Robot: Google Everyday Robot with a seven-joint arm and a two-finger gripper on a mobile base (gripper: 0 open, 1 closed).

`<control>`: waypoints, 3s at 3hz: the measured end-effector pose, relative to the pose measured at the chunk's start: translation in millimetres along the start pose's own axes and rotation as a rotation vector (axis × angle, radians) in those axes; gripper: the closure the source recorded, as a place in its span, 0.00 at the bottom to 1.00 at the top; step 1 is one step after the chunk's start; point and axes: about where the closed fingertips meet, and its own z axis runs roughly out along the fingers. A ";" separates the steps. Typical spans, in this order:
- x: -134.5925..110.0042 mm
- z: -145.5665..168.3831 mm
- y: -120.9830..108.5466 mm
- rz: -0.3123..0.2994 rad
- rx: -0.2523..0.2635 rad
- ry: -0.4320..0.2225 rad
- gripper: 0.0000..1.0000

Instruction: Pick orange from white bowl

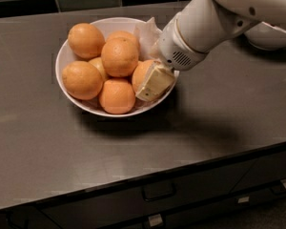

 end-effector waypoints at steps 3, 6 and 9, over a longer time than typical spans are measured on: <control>9.3 14.8 2.9 0.011 -0.039 0.034 0.38; 9.9 17.0 3.3 0.013 -0.044 0.038 1.00; -15.7 -19.8 10.0 -0.044 0.029 -0.042 1.00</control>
Offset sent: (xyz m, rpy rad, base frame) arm 0.0041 -0.0033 -0.0248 -0.0279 0.0633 -0.0028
